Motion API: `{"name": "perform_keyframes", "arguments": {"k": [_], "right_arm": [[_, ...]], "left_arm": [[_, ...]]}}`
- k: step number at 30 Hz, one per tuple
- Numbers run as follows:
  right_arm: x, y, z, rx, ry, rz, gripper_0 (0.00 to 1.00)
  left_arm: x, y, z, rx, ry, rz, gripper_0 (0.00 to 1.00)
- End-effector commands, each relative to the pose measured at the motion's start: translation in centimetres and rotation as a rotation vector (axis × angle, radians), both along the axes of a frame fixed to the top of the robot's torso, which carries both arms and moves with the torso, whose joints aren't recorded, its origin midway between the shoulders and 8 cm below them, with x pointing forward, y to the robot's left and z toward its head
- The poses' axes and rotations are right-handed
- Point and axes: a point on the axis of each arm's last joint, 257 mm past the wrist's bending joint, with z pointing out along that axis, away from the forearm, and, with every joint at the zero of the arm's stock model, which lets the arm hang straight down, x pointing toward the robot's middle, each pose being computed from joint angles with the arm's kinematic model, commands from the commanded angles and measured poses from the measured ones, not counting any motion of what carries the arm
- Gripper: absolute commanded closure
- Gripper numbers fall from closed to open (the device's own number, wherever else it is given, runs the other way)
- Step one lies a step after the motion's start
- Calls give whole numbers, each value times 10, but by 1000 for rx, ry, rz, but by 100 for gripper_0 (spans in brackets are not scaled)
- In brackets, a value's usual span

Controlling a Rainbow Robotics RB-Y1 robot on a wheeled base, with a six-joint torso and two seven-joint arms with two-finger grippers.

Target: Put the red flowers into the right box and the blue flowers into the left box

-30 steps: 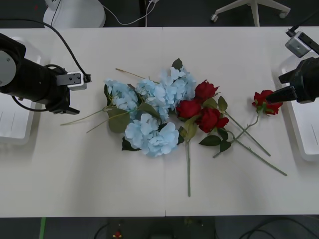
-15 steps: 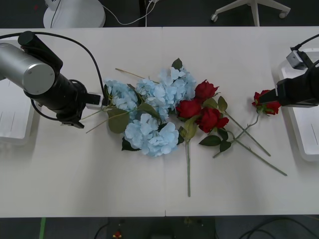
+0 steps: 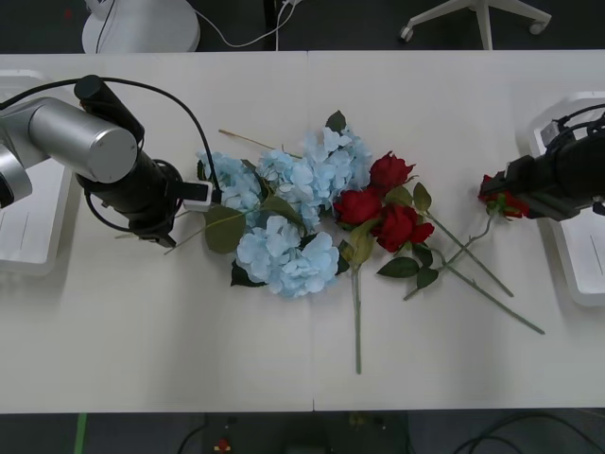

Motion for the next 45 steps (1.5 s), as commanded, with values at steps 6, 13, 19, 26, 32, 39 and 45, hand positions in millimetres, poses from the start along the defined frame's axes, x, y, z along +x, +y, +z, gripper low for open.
{"name": "perform_keyframes", "arguments": {"k": [6, 13, 19, 26, 32, 39, 45], "right_arm": [[26, 26, -8, 56, 22, -93, 5], [22, 31, -34, -14, 55, -91, 5], [20, 35, -48, -15, 79, -108, 6], [20, 37, -58, -22, 92, -122, 5], [21, 37, -60, -30, 91, -128, 5], [21, 37, -65, -43, 91, -135, 7], [22, 37, -67, -52, 91, -139, 12]], "left_arm": [[32, -19, 21, -1, -69, -24, 0], [38, -16, 19, 2, -83, -12, 96], [38, -18, 19, 1, -85, -16, 100], [40, -22, 22, -10, -95, -18, 100], [42, -29, 28, -23, -106, -29, 100], [52, -38, 75, -107, -137, -4, 100], [57, -41, 120, -191, -144, 31, 100]]}}
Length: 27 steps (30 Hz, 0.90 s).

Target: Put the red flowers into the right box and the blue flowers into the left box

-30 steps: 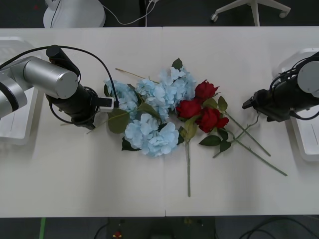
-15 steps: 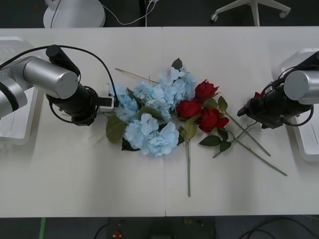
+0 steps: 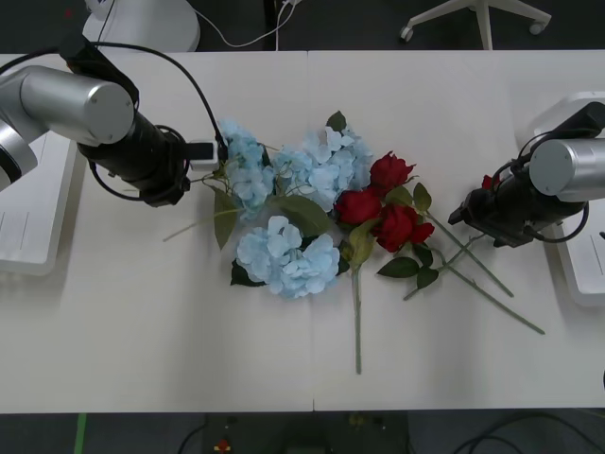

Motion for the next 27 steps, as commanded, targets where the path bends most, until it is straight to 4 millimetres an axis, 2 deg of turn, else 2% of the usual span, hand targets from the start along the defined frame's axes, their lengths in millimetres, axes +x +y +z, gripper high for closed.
{"name": "perform_keyframes", "arguments": {"k": [1, 3, 5, 8, 9, 13, 22, 25, 27], "right_arm": [[16, 14, 16, 7, -30, -10, 18], [16, 15, 16, 3, -31, -10, 30], [16, 14, 15, -1, -30, -12, 46], [15, 13, 14, -7, -25, -14, 99], [14, 13, 14, -7, -23, -16, 100], [15, 12, 13, -14, -24, -17, 100], [18, 15, 17, -16, -31, -16, 100], [26, 11, 35, -19, -48, -12, 100], [32, 5, 56, -21, -55, -12, 100]], "left_arm": [[21, -17, 73, -69, -86, -38, 100], [19, -12, 82, -100, -76, -21, 100], [16, -2, 84, -129, -60, 0, 100], [9, 30, 87, -231, -33, 111, 100], [9, 36, 88, -241, -34, 134, 100], [10, 93, 106, -303, -33, 352, 100], [17, 180, 159, -456, -63, 832, 100], [17, 204, 166, -498, -74, 992, 100], [17, 220, 169, -507, -91, 1082, 100]]}}
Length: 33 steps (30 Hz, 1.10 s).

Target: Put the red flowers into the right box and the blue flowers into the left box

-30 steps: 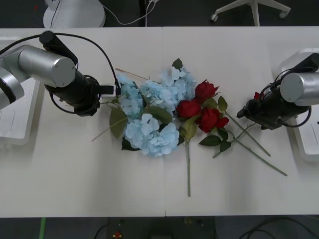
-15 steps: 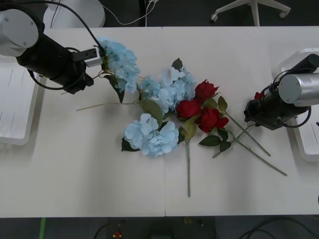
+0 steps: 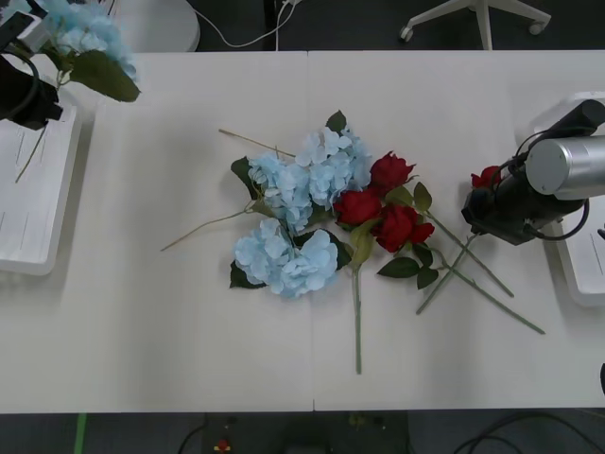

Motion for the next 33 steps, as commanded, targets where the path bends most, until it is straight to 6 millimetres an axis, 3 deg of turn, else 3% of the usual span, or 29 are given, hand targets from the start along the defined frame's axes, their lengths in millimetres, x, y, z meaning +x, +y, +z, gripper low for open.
{"name": "perform_keyframes", "arguments": {"k": [1, 5, 10, 14, 18, 21, 24, 29, 33], "right_arm": [[30, 5, 65, 14, -49, -15, 100], [37, -14, 110, -61, -61, 50, 100], [42, -55, 169, -230, -90, 184, 100], [49, -116, 213, -546, -92, 346, 100], [52, -165, 238, -796, -62, 431, 100], [48, -198, 237, -884, -9, 438, 100], [48, -224, 222, -910, 20, 438, 100], [55, -250, 193, -960, 26, 441, 100], [55, -258, 169, -968, 37, 434, 100]], "left_arm": [[0, 52, 34, 6, -44, 201, 100], [-8, 83, 30, -12, -17, 343, 100], [-26, 137, 31, -4, 8, 493, 100], [-49, 185, 38, 40, 28, 586, 100], [-64, 225, 43, 121, 26, 650, 100], [-76, 255, 40, 214, 35, 695, 100], [-82, 264, 25, 234, 63, 721, 100], [-77, 258, -11, 308, 113, 707, 100], [-73, 252, -37, 340, 137, 697, 100]]}}
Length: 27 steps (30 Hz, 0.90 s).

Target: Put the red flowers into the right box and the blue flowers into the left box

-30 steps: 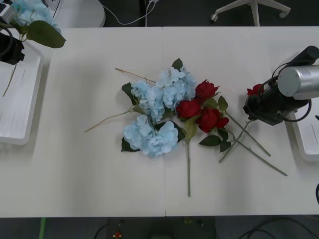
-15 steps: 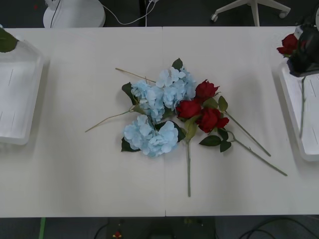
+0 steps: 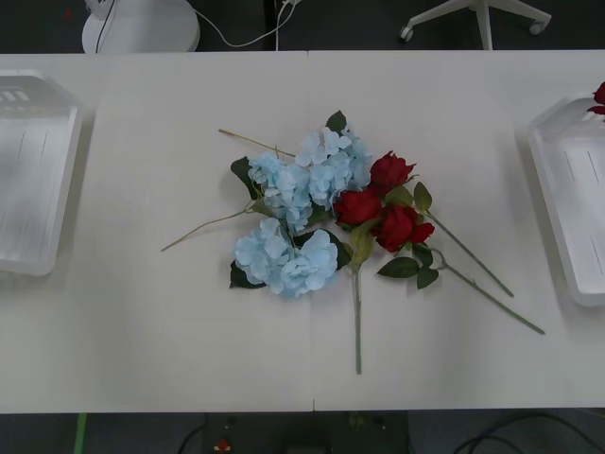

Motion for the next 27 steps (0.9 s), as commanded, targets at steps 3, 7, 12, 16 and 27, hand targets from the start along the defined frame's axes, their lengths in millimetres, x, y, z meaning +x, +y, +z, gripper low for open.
{"name": "perform_keyframes", "arguments": {"k": [3, 7, 12, 16, 27], "right_arm": [[6, -11, -4, -29, -18, -19, 100], [2, -15, -27, -12, -13, -38, 100], [1, -12, -43, -6, -4, -38, 100], [1, -10, -43, -7, -2, -33, 93], [7, 0, -14, 30, 1, -40, 22]], "left_arm": [[13, -4, -35, 66, 33, -35, 100], [19, -2, -59, 126, 43, -75, 100], [19, -6, -71, 128, 61, -84, 100], [17, -10, -78, 123, 78, -92, 100], [41, -39, -67, 130, 92, -280, 2]]}}
